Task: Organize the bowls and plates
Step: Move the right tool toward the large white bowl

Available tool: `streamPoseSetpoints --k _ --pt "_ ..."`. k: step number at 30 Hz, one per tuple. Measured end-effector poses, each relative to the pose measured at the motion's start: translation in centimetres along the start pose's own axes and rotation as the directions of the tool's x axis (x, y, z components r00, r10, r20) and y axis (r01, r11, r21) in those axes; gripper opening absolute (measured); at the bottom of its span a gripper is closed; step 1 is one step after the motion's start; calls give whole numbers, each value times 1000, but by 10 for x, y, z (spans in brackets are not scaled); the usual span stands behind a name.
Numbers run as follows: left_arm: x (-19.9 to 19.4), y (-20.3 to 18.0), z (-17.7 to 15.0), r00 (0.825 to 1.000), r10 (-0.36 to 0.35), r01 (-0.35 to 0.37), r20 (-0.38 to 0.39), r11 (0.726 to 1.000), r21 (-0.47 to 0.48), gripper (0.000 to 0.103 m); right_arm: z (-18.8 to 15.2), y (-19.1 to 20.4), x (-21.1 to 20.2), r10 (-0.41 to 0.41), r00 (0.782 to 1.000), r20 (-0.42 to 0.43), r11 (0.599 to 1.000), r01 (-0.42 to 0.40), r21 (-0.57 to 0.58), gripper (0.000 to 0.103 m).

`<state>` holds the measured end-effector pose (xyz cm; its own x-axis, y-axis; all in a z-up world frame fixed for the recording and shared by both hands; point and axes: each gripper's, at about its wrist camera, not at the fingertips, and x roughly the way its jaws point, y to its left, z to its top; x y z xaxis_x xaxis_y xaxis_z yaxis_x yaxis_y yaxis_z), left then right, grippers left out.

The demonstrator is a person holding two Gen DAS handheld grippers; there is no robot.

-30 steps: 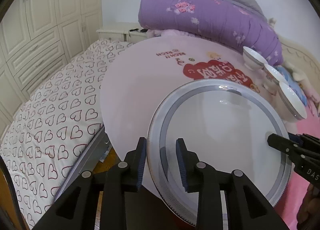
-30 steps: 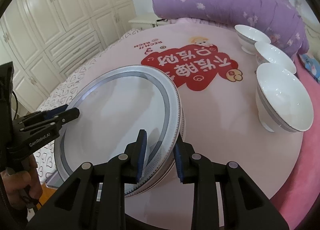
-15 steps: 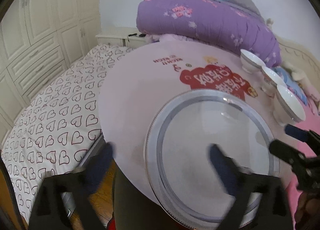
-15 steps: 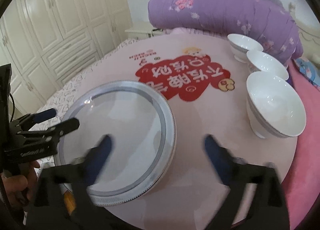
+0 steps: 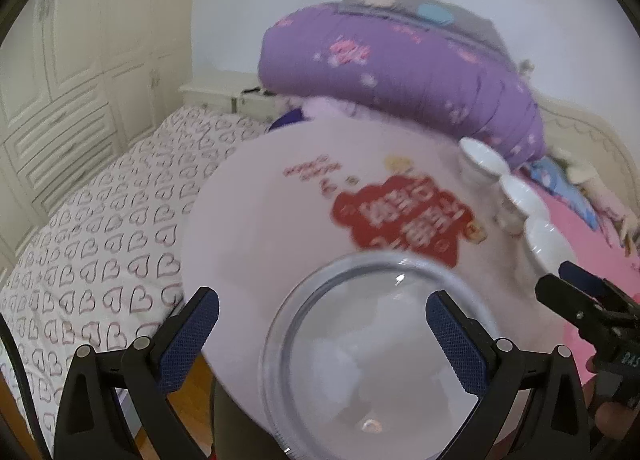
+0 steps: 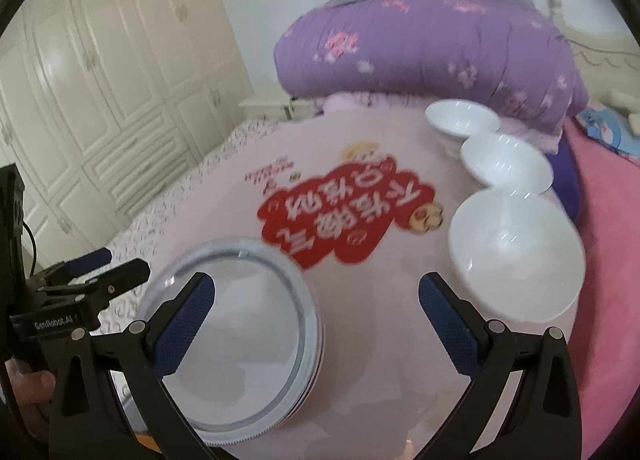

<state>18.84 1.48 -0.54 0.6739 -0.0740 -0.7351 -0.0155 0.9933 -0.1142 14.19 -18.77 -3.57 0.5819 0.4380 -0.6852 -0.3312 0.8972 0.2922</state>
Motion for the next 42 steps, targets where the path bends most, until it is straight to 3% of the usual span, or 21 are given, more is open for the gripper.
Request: streamPoseSetpoints --k 9,14,18,23,30,42 --pt "-18 -42 34 992 -107 104 60 993 54 102 40 -45 -54 -101 987 128 993 91 80 103" --pt "-12 -71 52 981 -189 184 50 979 92 102 47 -95 -76 -232 965 121 964 211 160 103" --pt "9 -93 64 973 -229 227 3 967 115 102 41 -135 -80 -289 955 58 937 271 221 103" --pt "38 -117 74 963 -261 268 -71 955 128 102 26 -173 -71 -297 955 -31 913 293 285 103" --pt "97 -155 88 937 -282 309 -205 944 113 102 11 -196 -55 -267 959 -96 900 283 330 103" --pt "150 -180 83 919 -281 315 -275 945 85 102 15 -196 -32 -251 960 -125 908 278 312 103"
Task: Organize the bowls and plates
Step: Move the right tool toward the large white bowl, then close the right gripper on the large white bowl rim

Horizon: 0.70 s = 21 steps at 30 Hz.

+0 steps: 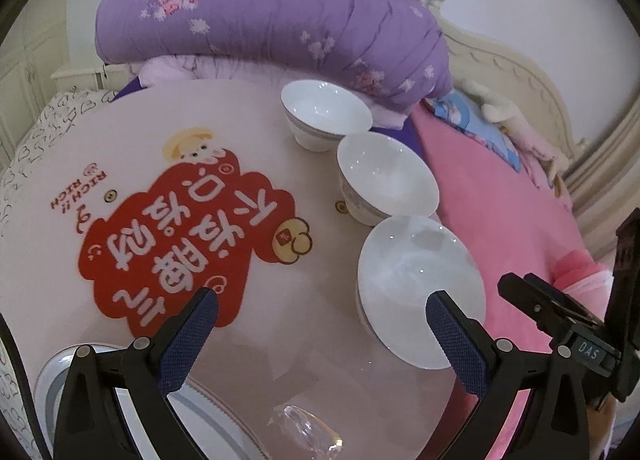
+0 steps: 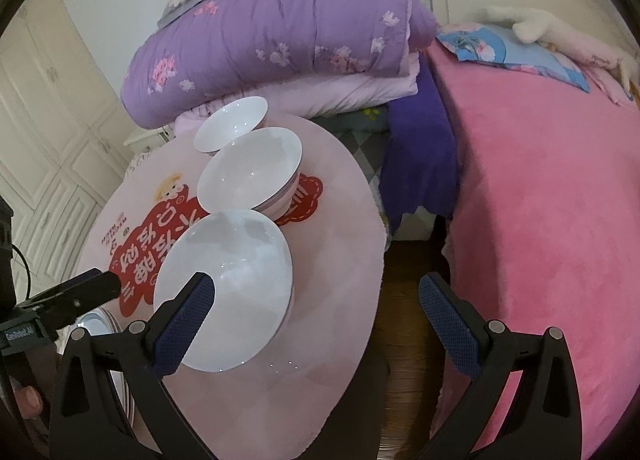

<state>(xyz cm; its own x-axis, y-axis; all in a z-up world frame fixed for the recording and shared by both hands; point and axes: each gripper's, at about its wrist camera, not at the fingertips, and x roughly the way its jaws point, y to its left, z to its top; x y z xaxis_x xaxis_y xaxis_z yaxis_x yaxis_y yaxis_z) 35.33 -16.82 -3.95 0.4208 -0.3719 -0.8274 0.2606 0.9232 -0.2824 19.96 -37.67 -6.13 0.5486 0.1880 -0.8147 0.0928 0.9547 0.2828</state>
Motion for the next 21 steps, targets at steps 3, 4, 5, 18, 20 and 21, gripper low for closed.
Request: streamPoseSetpoints --k 3,4,5,18,20,21 --pt "14 -3 1 1000 -5 5 -18 1000 -3 102 0 2 6 1 1000 -11 1000 -1 -4 103" --pt "19 -3 1 1000 -8 8 -24 1000 -5 102 -1 3 8 0 1000 -16 1000 0 -4 103" --pt "23 -4 2 999 -10 10 -30 1000 -7 102 -1 3 10 0 1000 -21 1000 0 -4 103" --pt "58 -6 5 997 -18 16 -69 1000 -24 96 0 2 25 -4 999 -52 1000 4 -12 102" --pt "61 -7 6 997 -20 18 -75 1000 -21 89 -1 3 27 -1 998 -58 1000 0 -14 98" --pt "63 -8 6 997 -22 21 -78 1000 -19 87 -1 4 29 3 998 -65 1000 -5 -18 92"
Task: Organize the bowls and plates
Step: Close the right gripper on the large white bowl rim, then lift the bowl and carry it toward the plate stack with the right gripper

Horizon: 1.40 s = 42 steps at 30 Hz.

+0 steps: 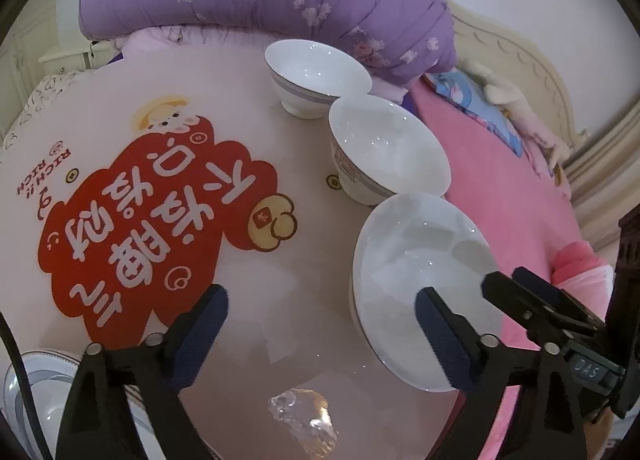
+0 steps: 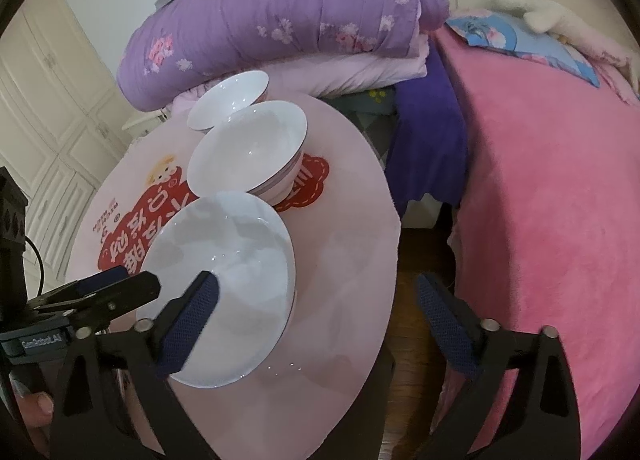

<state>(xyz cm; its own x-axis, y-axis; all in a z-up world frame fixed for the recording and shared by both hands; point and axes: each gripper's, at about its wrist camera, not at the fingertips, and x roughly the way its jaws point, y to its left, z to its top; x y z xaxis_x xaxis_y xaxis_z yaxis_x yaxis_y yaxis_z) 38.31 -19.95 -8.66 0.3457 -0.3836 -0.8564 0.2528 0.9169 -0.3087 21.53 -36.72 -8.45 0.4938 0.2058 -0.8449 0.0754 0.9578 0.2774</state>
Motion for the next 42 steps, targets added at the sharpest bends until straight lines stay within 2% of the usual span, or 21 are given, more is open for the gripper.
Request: streamPoseSetpoints --k 2,3,4,5,6,7,9,11,12,14,18,28,42 --pt "5 -2 0 1000 -5 5 -11 1000 10 71 -1 1 3 3 1000 -10 1000 -3 -4 81" --pt "8 -3 0 1000 -9 9 -22 1000 15 67 -1 2 5 7 1000 -17 1000 -7 -6 73" --pt "11 -4 0 999 -13 14 -30 1000 15 57 -2 3 8 15 1000 -25 1000 -15 -8 63" --pt "16 -5 0 999 -26 26 -47 1000 14 46 -2 3 10 23 999 -31 1000 -24 -7 59" --pt "21 -5 -1 997 -38 38 -64 999 9 40 -3 3 12 33 999 -38 999 -33 -4 50" --pt "25 -5 -1 996 -57 58 -73 998 1 35 -3 3 14 45 998 -44 999 -45 -2 40" --pt "27 -4 -2 994 -87 87 -71 996 -10 31 -6 2 18 66 996 -54 998 -66 9 26" --pt "27 -7 -2 993 -102 102 -67 995 1 17 -7 4 18 88 995 -51 996 -87 16 20" --pt "26 -9 -2 992 -104 105 -67 994 9 15 -7 6 17 94 994 -50 996 -94 13 14" --pt "26 -11 -3 995 -76 77 -61 997 24 15 -7 12 16 73 996 -45 997 -73 0 14" --pt "24 -5 -7 994 -94 95 -63 996 2 15 -8 13 12 86 996 -38 996 -86 12 12" --pt "-1 4 -15 995 -86 86 -60 996 -3 14 -14 27 8 97 994 -51 995 -97 4 12" --pt "-56 18 -44 993 -86 86 -83 996 -5 14 -39 49 -14 133 988 -80 991 -134 -2 12"
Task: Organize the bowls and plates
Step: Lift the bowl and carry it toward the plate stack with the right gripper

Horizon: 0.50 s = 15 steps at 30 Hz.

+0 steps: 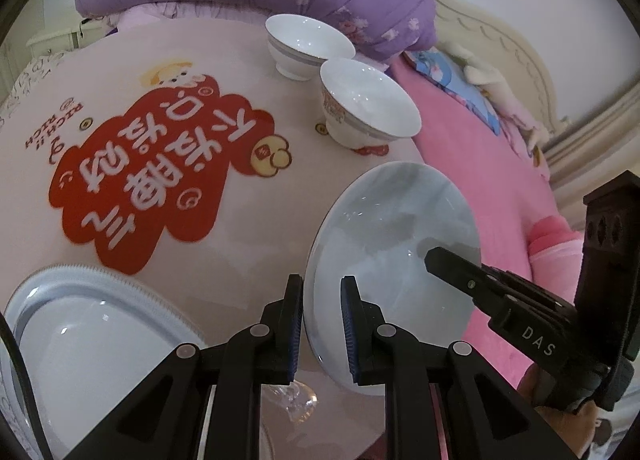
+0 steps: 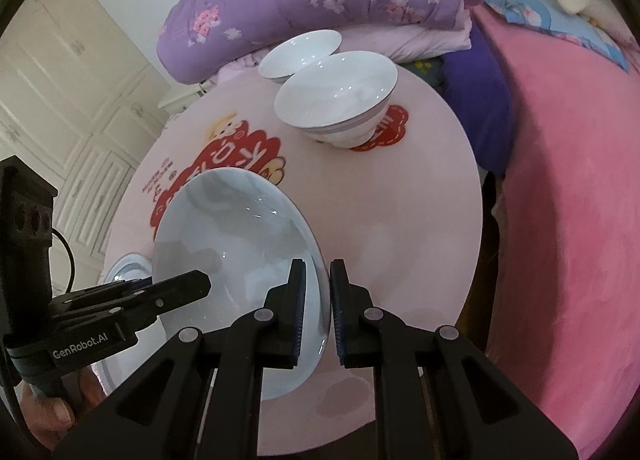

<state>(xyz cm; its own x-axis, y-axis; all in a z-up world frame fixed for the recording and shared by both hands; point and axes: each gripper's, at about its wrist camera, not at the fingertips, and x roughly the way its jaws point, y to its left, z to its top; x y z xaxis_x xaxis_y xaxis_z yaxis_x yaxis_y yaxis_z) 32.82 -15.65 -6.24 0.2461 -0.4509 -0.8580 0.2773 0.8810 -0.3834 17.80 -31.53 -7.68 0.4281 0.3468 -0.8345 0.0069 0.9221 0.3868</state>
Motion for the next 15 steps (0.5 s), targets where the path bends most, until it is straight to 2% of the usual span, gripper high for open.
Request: streamPoseSetpoints --k 6,15 --pt "-16 -1 -16 1000 2 -1 -23 1000 19 14 -14 12 -12 -9 1000 -22 1000 9 -29 12" --pt "-9 -5 -29 997 13 -11 -79 1000 20 14 -25 7 -6 -14 998 -66 1000 13 -16 12"
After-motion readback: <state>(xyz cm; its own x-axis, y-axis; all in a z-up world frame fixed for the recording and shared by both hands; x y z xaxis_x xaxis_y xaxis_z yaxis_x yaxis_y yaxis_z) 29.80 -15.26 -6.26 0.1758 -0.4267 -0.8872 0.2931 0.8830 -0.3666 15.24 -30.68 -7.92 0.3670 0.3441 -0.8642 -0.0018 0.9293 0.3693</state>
